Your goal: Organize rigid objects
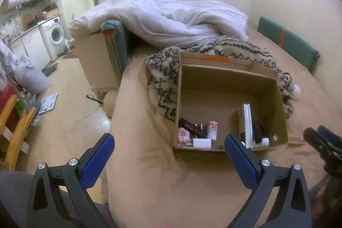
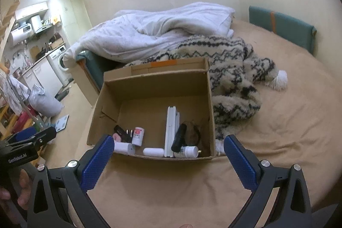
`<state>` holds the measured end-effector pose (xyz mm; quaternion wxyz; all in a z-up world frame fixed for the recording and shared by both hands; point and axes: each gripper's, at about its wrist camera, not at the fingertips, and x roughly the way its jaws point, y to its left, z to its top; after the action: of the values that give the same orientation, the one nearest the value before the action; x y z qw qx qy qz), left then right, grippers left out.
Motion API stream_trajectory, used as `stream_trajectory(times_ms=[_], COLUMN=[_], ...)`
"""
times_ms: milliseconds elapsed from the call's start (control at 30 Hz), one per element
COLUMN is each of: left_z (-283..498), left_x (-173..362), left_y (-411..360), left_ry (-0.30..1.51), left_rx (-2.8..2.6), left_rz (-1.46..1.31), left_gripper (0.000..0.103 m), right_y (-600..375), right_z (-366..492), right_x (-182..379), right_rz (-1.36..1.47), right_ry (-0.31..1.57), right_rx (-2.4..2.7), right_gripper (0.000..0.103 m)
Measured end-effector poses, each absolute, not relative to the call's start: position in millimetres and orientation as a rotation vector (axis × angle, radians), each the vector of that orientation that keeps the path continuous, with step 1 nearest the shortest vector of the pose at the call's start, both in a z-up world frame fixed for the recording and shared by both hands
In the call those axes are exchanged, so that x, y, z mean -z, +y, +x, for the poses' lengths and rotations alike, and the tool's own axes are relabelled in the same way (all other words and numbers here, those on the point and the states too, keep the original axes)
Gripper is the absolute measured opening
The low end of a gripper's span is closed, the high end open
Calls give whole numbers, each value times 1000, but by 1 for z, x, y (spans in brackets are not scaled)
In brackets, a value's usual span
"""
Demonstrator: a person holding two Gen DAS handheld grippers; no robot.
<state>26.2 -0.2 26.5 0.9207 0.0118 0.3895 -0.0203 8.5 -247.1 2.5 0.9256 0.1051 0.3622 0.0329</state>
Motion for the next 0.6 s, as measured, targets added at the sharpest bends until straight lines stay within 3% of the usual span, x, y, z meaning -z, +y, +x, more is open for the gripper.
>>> stream_trajectory(times_ms=[600], left_z=[25], left_x=[-21], left_y=[-10], left_ry=[808], left_rx=[48], left_rz=[50], left_gripper=[102], right_y=[-252], right_z=[10], right_x=[-3], right_rz=[225], right_ry=[742], right_rx=[-54], right_gripper=[103])
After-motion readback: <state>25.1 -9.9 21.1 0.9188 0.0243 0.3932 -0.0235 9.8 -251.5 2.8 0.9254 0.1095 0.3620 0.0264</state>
